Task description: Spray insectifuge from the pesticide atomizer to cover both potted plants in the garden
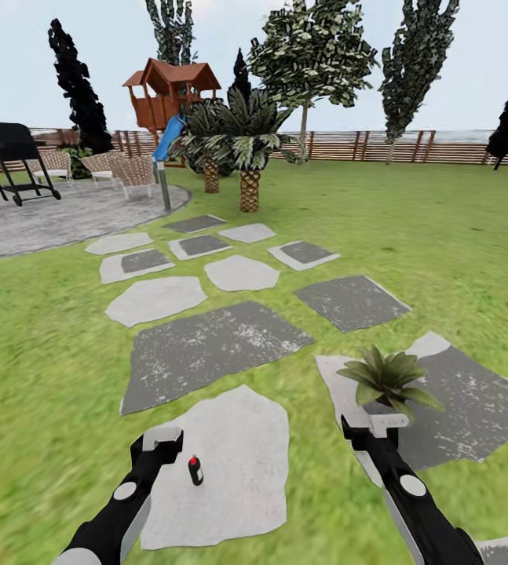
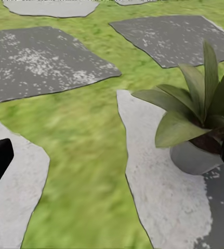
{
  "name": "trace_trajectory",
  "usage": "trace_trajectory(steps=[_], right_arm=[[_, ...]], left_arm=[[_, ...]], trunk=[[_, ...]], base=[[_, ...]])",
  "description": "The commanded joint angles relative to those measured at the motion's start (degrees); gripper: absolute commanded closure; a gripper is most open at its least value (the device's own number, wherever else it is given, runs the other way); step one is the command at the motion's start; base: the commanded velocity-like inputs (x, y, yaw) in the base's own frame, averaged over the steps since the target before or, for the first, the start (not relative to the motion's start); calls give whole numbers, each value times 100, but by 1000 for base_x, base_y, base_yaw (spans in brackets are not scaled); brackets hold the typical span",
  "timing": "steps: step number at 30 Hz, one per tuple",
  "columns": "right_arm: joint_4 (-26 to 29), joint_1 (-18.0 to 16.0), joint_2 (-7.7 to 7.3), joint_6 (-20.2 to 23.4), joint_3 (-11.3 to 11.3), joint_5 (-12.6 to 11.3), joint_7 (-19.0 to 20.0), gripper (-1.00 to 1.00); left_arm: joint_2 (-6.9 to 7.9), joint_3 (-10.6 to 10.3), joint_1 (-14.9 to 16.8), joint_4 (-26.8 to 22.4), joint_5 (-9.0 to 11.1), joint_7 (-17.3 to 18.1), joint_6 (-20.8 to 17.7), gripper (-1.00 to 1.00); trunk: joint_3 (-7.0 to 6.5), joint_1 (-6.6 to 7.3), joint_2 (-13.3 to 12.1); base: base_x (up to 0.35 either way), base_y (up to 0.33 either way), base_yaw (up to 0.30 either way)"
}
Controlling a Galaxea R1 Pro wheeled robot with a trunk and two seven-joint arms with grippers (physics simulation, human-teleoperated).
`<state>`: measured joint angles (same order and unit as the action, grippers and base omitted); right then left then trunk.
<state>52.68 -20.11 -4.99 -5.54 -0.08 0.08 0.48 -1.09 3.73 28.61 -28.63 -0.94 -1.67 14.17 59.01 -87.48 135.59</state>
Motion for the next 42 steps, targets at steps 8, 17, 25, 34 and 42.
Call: trace_trajectory(steps=[8, 17, 25, 34, 42], right_arm=[[3, -2, -2, -17, -1, 1, 10, -100], [6, -2, -2, -17, -1, 1, 14, -100], [7, -2, -2, -17, 5, 1, 14, -100], [14, -2, 7, -12, 8, 1, 14, -100], [15, -2, 7, -9, 8, -3, 14, -100]], left_arm=[[-6, 27, 4, -5, -10, 0, 276, -100], [-20, 31, 4, 0, -18, 0, 306, -100], [-16, 36, 4, -32, -15, -2, 306, -100], [-7, 10, 4, -46, -16, -1, 299, -100], [-4, 21, 13, -22, -33, -16, 261, -100]], trunk=[[5, -1, 2], [5, -1, 2], [5, -1, 2], [41, -45, 82], [207, -221, 403]], base=[[137, -96, 184], [-113, -96, 17], [-111, -166, 0], [-6, -13, 0], [0, 0, 0]])
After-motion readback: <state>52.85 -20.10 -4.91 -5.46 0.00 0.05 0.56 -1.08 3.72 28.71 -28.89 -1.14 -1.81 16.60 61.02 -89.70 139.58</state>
